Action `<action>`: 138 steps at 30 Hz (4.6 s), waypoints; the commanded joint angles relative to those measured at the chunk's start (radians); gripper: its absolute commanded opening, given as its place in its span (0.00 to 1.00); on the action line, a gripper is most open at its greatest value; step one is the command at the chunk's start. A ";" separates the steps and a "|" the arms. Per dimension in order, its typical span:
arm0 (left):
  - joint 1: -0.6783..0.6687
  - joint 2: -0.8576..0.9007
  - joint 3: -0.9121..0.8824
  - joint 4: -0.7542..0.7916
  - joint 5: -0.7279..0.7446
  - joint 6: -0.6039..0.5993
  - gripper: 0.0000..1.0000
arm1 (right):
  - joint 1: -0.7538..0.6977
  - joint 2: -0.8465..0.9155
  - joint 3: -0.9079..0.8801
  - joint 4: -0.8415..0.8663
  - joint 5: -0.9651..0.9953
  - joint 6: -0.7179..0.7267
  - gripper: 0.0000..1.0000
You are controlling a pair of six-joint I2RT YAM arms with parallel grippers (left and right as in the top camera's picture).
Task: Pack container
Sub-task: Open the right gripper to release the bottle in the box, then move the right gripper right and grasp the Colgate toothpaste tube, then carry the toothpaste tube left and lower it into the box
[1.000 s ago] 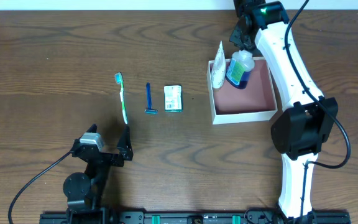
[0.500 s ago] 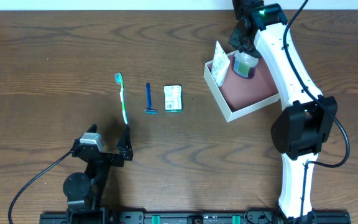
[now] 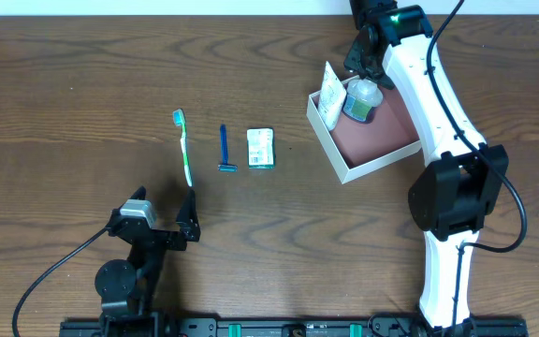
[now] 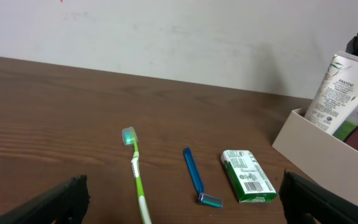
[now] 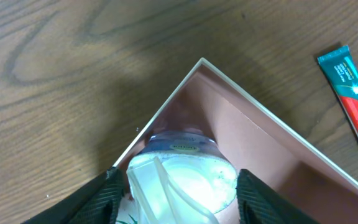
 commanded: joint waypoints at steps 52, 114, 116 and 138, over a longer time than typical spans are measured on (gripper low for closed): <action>0.003 -0.001 -0.018 -0.032 0.010 -0.009 0.98 | -0.484 -0.001 -0.152 -0.144 -0.244 -0.705 0.89; 0.003 -0.001 -0.018 -0.032 0.010 -0.009 0.98 | -0.477 0.039 -0.132 -0.112 -0.300 -0.832 0.07; 0.003 -0.001 -0.018 -0.033 0.010 -0.009 0.98 | -0.462 0.039 -0.043 -0.174 -0.301 -0.832 0.08; 0.003 -0.001 -0.018 -0.032 0.010 -0.009 0.98 | -0.190 0.043 0.229 -0.330 -0.367 -1.086 0.22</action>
